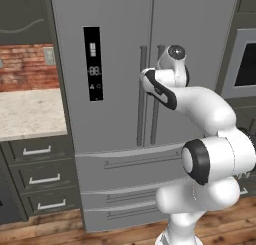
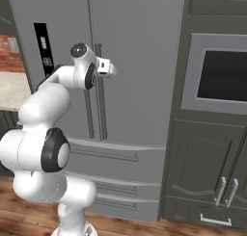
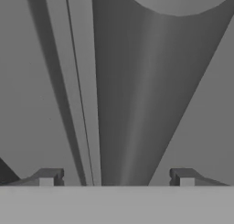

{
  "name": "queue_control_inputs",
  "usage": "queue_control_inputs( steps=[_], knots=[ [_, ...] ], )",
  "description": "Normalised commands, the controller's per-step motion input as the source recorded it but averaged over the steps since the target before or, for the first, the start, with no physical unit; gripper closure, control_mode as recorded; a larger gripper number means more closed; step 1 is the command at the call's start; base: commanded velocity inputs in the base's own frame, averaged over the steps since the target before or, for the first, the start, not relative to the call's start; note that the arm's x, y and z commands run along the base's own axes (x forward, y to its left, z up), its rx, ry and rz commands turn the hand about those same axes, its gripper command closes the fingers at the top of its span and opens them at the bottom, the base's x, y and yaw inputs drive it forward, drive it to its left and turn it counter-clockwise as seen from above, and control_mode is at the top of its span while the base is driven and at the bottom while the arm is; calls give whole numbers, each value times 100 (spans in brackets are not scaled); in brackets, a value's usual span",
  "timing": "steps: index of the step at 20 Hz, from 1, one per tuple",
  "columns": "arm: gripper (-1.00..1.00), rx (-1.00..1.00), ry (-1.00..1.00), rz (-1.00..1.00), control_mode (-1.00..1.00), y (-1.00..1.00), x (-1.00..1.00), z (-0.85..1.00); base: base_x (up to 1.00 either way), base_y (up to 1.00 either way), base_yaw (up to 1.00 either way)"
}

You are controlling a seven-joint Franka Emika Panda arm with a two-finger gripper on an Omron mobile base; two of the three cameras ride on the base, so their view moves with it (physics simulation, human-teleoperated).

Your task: Gather the avocado and squash from the fridge and place them on a tray on the dining counter. Then gather the chicken drumsticks from the fridge and place them on the other tray.

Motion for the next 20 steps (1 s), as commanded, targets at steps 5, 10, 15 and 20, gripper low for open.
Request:
queue_control_inputs(
  steps=[5,10,15,20],
  knots=[
    [100,0,1,0,-100,0,26,-2,0,0,0],
    [100,0,10,-1,-100,-3,-6,0,0,0,0],
    [100,0,0,-7,-100,-13,-73,7,0,0,0],
    [100,1,0,-6,-100,-20,-99,13,0,0,0]
  ],
)
